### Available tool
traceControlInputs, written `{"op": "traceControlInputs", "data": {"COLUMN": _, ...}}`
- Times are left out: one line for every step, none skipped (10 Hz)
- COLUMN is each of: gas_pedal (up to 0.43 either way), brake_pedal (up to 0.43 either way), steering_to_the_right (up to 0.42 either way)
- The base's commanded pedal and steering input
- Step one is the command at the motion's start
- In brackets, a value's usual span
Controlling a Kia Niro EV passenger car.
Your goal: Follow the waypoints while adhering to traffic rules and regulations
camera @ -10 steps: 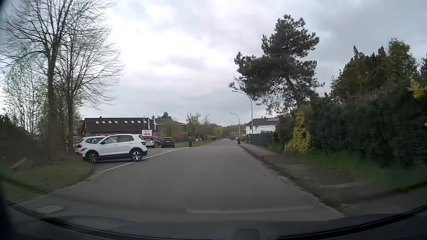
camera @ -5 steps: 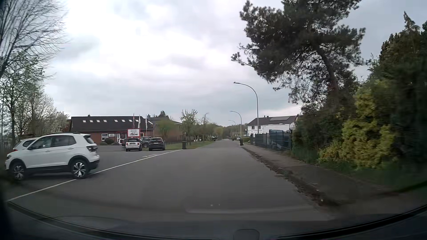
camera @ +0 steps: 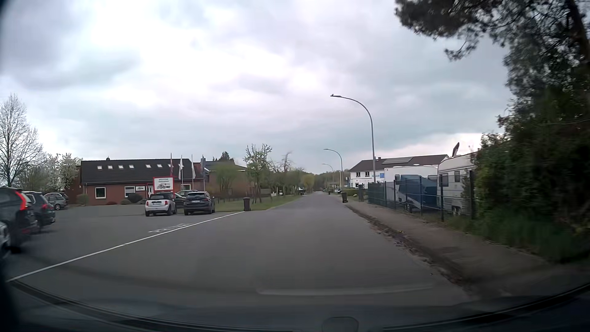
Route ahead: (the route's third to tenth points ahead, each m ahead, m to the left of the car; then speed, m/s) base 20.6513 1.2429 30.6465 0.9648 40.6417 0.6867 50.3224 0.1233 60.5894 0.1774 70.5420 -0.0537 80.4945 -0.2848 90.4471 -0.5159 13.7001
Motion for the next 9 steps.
{"op": "traceControlInputs", "data": {"gas_pedal": 0.189, "brake_pedal": 0.000, "steering_to_the_right": -0.018}}
{"op": "traceControlInputs", "data": {"gas_pedal": 0.177, "brake_pedal": 0.000, "steering_to_the_right": -0.011}}
{"op": "traceControlInputs", "data": {"gas_pedal": 0.177, "brake_pedal": 0.000, "steering_to_the_right": -0.004}}
{"op": "traceControlInputs", "data": {"gas_pedal": 0.169, "brake_pedal": 0.000, "steering_to_the_right": 0.002}}
{"op": "traceControlInputs", "data": {"gas_pedal": 0.169, "brake_pedal": 0.000, "steering_to_the_right": 0.006}}
{"op": "traceControlInputs", "data": {"gas_pedal": 0.169, "brake_pedal": 0.000, "steering_to_the_right": 0.008}}
{"op": "traceControlInputs", "data": {"gas_pedal": 0.177, "brake_pedal": 0.000, "steering_to_the_right": 0.012}}
{"op": "traceControlInputs", "data": {"gas_pedal": 0.177, "brake_pedal": 0.000, "steering_to_the_right": 0.012}}
{"op": "traceControlInputs", "data": {"gas_pedal": 0.177, "brake_pedal": 0.000, "steering_to_the_right": 0.011}}
